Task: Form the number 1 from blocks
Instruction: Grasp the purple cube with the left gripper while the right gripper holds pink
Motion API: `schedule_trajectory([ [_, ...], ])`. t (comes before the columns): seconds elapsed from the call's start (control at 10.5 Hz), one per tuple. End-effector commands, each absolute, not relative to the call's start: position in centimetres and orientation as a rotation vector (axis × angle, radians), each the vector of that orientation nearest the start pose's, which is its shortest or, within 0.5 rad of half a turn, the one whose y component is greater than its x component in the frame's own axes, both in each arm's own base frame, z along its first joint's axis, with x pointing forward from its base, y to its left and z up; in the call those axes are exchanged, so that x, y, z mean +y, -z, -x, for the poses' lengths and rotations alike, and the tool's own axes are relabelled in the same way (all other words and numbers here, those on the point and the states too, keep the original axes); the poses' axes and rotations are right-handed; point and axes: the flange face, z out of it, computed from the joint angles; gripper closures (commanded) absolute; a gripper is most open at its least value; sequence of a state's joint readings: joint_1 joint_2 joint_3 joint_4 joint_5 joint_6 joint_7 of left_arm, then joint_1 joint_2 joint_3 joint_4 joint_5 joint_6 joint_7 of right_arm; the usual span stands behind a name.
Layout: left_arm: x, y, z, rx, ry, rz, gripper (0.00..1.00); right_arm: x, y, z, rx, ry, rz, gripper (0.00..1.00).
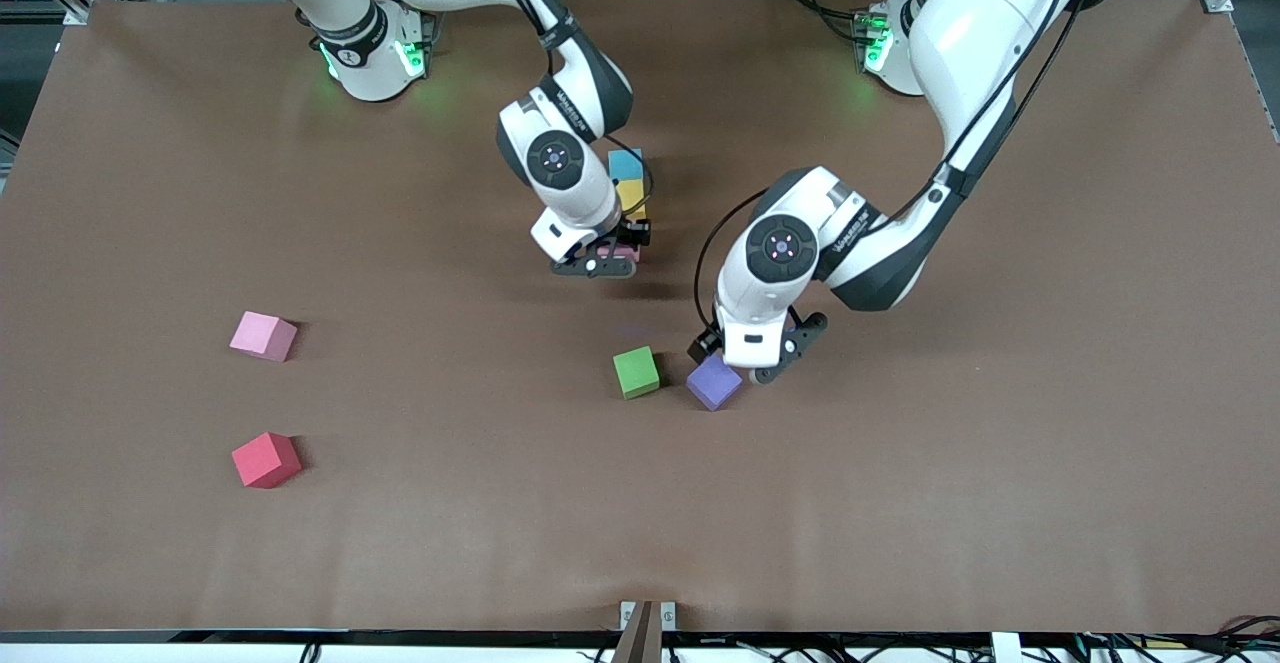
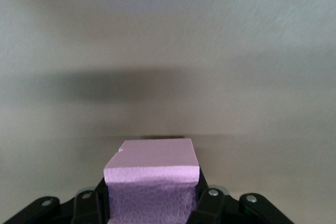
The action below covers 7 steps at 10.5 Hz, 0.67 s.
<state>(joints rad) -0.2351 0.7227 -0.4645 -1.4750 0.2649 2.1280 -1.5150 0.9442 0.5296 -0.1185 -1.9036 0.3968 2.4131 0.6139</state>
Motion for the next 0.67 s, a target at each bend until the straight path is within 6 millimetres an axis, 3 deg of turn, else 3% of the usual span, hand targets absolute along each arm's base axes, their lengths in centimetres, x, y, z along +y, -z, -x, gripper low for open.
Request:
schedule_trajectory([
  [0.0, -41.3, -28.0, -61.0, -1.291, -0.058, 2.921, 0.00, 48.8, -21.9, -40.4, 0.131, -0.220, 2.989, 0.67],
  [0.19, -41.7, -26.5, -61.1, -1.119, 0.040, 2.965, 0.00, 49.2, -21.6, -39.5, 0.118, -0.227, 3.000, 0.61],
  [0.29, -41.7, -25.7, -61.2, -0.996, 0.040, 3.004, 0.00, 49.2, -21.6, -39.5, 0.117, -0.227, 3.002, 0.52],
  [0.48, -42.5, -24.4, -61.3, -0.972, 0.028, 3.016, 0.00, 49.0, -21.4, -39.4, 0.112, -0.225, 3.010, 0.42],
  [0.57, -42.7, -24.3, -61.6, -0.988, 0.032, 3.024, 0.00, 48.7, -21.3, -39.5, 0.098, -0.219, 3.022, 0.00],
])
